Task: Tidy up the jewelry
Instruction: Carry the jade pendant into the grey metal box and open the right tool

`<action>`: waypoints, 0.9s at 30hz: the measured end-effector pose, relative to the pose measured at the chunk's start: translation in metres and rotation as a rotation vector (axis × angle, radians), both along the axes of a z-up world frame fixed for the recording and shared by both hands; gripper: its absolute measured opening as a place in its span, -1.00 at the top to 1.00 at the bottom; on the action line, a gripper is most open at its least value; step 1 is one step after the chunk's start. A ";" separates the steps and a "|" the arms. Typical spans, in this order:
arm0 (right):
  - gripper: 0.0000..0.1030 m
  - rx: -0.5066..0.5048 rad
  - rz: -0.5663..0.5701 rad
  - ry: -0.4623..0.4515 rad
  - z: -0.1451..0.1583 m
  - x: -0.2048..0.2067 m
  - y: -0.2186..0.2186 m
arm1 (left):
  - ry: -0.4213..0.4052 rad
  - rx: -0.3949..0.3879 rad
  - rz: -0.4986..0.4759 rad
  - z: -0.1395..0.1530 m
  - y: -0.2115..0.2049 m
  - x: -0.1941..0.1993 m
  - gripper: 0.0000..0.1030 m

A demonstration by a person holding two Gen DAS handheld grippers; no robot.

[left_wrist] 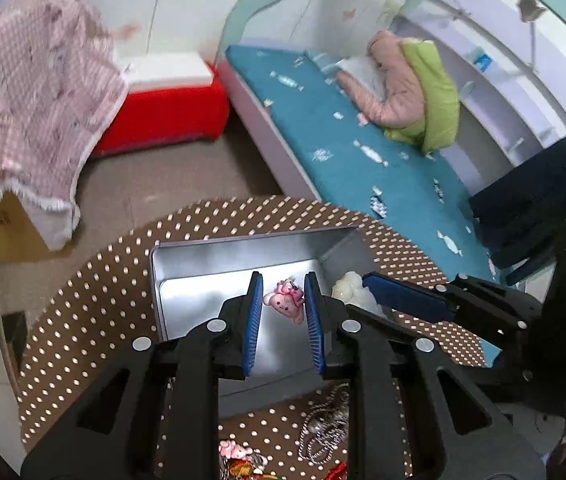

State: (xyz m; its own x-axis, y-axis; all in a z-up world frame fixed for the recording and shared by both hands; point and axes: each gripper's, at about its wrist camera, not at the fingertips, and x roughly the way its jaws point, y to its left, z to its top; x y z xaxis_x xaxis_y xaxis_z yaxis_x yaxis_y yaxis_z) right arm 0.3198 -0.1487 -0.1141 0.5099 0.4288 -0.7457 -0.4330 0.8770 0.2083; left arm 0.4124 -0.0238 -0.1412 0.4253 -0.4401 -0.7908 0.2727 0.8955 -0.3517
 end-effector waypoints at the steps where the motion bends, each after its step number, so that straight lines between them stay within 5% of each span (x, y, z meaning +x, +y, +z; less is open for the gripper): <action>1: 0.48 -0.014 0.008 0.007 -0.004 0.003 0.003 | 0.009 -0.005 0.002 -0.003 0.000 0.002 0.60; 14: 0.47 -0.022 0.022 0.043 -0.017 0.018 0.011 | 0.010 0.057 0.051 -0.012 0.007 0.006 0.50; 16: 0.47 -0.019 0.022 0.045 -0.017 0.017 0.013 | -0.007 0.059 0.056 -0.007 0.010 0.001 0.20; 21: 0.47 -0.041 0.043 0.052 -0.020 0.020 0.024 | -0.092 0.096 0.074 0.016 0.017 -0.013 -0.18; 27: 0.47 -0.122 0.036 0.050 -0.027 0.027 0.037 | -0.127 0.169 0.120 0.017 0.036 -0.022 -0.22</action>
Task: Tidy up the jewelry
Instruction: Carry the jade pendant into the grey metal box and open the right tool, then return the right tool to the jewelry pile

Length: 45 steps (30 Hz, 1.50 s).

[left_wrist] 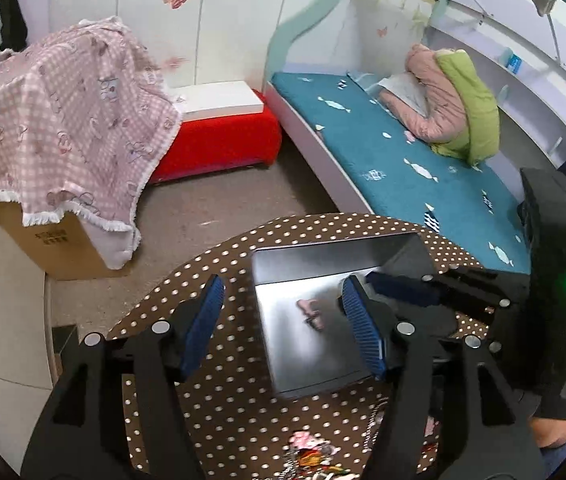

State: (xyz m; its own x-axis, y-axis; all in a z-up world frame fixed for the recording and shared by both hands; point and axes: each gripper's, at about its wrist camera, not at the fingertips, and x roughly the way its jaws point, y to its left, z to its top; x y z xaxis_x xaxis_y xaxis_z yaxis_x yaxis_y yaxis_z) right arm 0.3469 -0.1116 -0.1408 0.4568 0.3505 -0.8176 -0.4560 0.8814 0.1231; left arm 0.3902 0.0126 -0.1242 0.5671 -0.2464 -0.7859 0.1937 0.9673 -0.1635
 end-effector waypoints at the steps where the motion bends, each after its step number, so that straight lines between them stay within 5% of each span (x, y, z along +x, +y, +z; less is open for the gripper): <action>1: 0.47 -0.018 0.002 -0.001 -0.001 0.000 0.001 | 0.002 0.003 0.006 -0.001 0.002 0.001 -0.22; 5: 0.46 -0.066 0.014 -0.017 -0.005 -0.004 0.006 | 0.016 0.006 0.019 -0.011 0.011 0.000 -0.22; 15: 0.46 -0.001 0.001 -0.054 0.004 -0.015 -0.005 | 0.018 -0.015 0.027 -0.017 0.024 -0.013 -0.22; 23: 0.32 0.067 -0.015 -0.148 0.030 -0.073 -0.037 | -0.060 -0.035 -0.027 -0.007 0.031 -0.078 -0.22; 29: 0.25 0.096 -0.059 -0.155 0.016 -0.121 -0.064 | -0.117 -0.046 -0.110 -0.016 0.025 -0.137 -0.22; 36: 0.15 0.115 -0.115 -0.162 -0.003 -0.164 -0.077 | -0.089 -0.013 -0.173 -0.044 0.005 -0.175 -0.20; 45: 0.05 0.168 -0.141 -0.133 -0.011 -0.179 -0.086 | -0.100 0.102 -0.231 -0.059 -0.015 -0.185 0.20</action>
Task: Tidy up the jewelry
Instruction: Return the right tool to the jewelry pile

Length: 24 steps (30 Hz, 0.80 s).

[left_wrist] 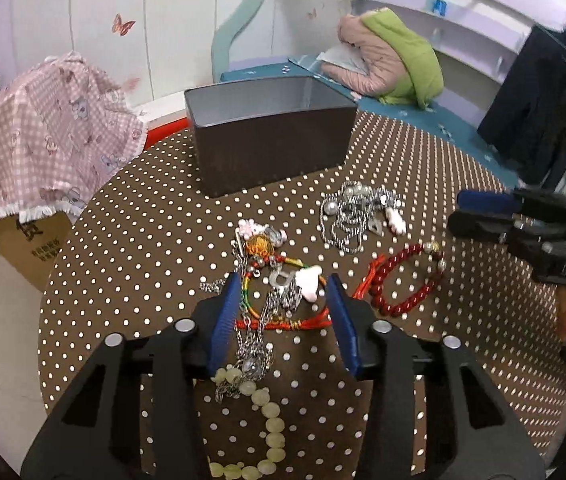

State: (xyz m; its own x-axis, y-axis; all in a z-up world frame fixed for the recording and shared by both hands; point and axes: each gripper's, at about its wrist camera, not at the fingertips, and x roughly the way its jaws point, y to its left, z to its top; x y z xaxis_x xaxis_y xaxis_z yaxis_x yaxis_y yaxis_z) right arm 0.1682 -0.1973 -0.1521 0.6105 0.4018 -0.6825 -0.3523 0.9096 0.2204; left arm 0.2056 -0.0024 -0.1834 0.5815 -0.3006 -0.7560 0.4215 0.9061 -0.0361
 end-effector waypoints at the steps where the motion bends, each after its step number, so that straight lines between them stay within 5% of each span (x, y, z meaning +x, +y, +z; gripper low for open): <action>1: 0.03 0.006 0.001 -0.003 0.000 -0.002 -0.001 | 0.005 0.001 0.000 -0.002 0.000 0.000 0.22; 9: -0.04 0.022 0.004 -0.001 -0.001 -0.004 -0.002 | 0.014 -0.012 -0.011 -0.008 0.000 0.004 0.27; 24: -0.10 0.035 0.010 0.011 -0.005 -0.006 -0.002 | 0.023 0.044 -0.023 -0.017 0.009 0.005 0.73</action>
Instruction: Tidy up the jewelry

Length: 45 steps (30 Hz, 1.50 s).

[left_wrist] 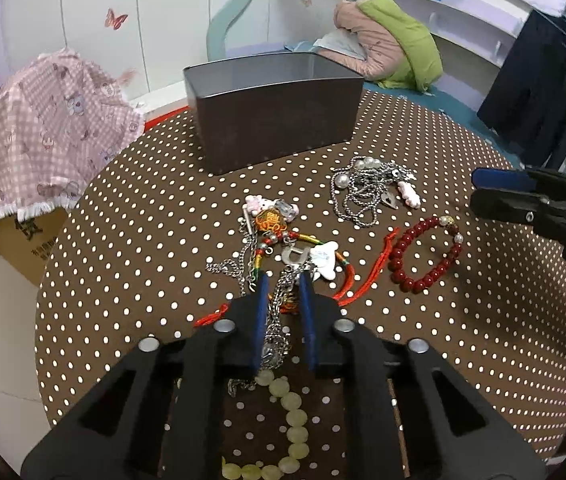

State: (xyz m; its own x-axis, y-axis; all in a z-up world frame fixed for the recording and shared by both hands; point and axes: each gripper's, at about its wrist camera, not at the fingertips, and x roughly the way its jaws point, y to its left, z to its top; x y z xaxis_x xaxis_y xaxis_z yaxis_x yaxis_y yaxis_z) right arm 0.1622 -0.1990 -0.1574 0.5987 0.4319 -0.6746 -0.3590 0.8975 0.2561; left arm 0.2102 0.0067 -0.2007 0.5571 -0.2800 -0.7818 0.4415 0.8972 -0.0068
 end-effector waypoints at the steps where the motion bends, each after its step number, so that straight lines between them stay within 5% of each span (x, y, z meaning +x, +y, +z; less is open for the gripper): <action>1: -0.11 0.001 0.000 0.000 0.000 -0.001 -0.001 | -0.011 0.022 -0.007 0.000 -0.003 -0.001 0.80; 5: -0.12 0.003 -0.007 0.001 0.000 -0.001 -0.004 | -0.012 0.055 -0.029 -0.002 -0.008 -0.003 0.90; 14: -0.12 0.006 0.001 0.007 0.001 -0.001 -0.002 | 0.006 -0.011 0.004 -0.003 0.000 0.004 0.94; 27: -0.12 -0.037 0.014 -0.003 -0.001 -0.002 0.015 | -0.031 -0.326 0.039 0.052 0.040 -0.002 0.95; 41: -0.12 0.000 0.050 -0.003 0.004 -0.005 0.027 | -0.029 -0.501 0.045 0.072 0.054 -0.010 0.95; 45: -0.12 0.020 0.084 -0.015 0.008 -0.007 0.035 | 0.007 -0.496 0.050 0.065 0.051 -0.007 0.95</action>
State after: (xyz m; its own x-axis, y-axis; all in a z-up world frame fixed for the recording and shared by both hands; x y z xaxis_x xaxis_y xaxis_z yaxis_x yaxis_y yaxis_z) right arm 0.1556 -0.1642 -0.1489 0.5696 0.4943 -0.6567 -0.4368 0.8588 0.2676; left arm 0.2031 0.0577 -0.1360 0.5745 -0.5921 -0.5651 0.3966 0.8054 -0.4406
